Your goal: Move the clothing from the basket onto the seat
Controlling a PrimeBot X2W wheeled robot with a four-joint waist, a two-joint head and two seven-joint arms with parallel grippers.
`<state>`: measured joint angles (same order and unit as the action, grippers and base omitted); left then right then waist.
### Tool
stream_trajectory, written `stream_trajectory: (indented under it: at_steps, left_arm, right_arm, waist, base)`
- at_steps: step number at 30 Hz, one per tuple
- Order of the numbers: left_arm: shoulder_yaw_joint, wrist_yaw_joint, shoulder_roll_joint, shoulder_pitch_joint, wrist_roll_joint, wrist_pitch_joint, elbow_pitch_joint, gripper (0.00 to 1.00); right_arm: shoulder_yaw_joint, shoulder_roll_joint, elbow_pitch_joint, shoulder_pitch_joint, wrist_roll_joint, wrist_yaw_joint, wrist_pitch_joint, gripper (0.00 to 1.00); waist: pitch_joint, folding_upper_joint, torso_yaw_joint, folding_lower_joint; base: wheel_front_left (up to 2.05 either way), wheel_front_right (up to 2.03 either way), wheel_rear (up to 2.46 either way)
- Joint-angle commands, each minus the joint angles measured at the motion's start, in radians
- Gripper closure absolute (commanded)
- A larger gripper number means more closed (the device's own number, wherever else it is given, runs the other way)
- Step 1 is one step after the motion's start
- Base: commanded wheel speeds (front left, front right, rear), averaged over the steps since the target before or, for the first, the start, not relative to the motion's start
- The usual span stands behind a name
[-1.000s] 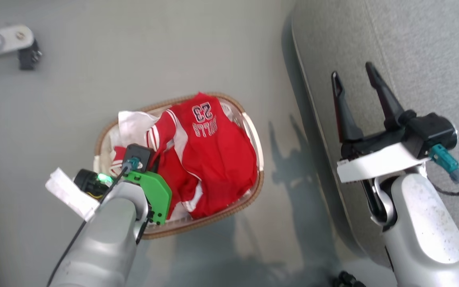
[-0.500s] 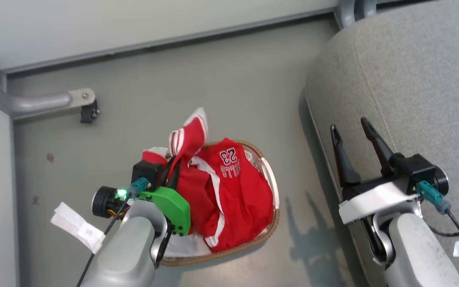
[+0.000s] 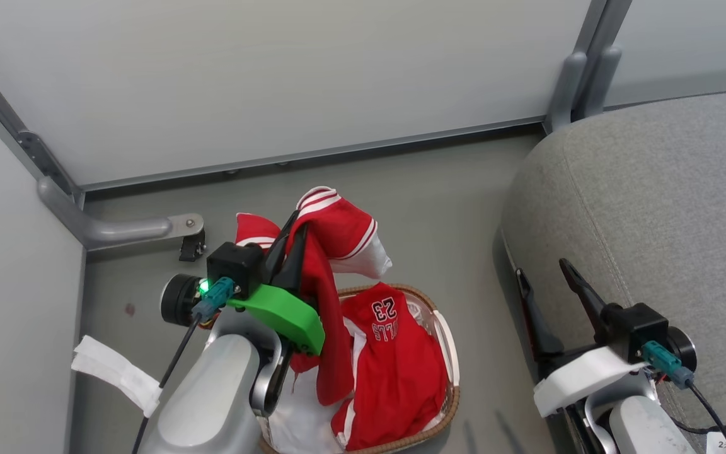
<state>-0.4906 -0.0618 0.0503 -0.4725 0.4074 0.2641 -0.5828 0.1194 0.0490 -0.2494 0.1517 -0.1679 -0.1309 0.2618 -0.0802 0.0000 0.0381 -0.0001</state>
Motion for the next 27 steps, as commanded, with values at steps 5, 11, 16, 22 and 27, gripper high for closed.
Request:
stream_trajectory:
  at_steps: [5,11,16,22,27]
  left_arm:
    - [-0.014,0.017,0.002,0.006,0.020,0.000,0.081,1.00]
    - [-0.044,0.028,0.002,-0.023,0.046,-0.003,0.129,1.00]
    - [-0.080,0.043,0.002,-0.041,0.067,-0.015,0.159,1.00]
    - [-0.131,0.055,0.002,-0.059,0.095,-0.021,0.175,1.00]
    - [-0.175,0.063,0.002,-0.074,0.118,-0.022,0.179,1.00]
  right_arm:
    - [0.029,0.004,-0.020,-0.043,-0.011,0.000,0.005,0.00]
    - [0.088,0.004,-0.039,-0.067,-0.003,0.000,0.005,0.00]
    - [0.185,0.004,-0.073,-0.046,0.017,0.000,0.005,0.00]
    - [0.309,0.004,-0.142,0.042,0.013,0.000,0.005,0.00]
    - [0.388,0.004,-0.207,0.141,-0.003,0.000,0.005,0.00]
  waist:
    - [0.078,0.0000,-0.015,0.0001]
    - [0.096,0.0000,-0.025,0.0001]
    - [0.098,0.0000,-0.044,0.0001]
    - [0.091,0.0000,-0.073,0.0001]
    - [0.079,0.0000,-0.101,0.0001]
  base:
    - [0.00,0.00,0.00]
    - [0.00,0.00,0.00]
    - [0.00,0.00,0.00]
    - [0.00,0.00,0.00]
    - [0.00,0.00,0.00]
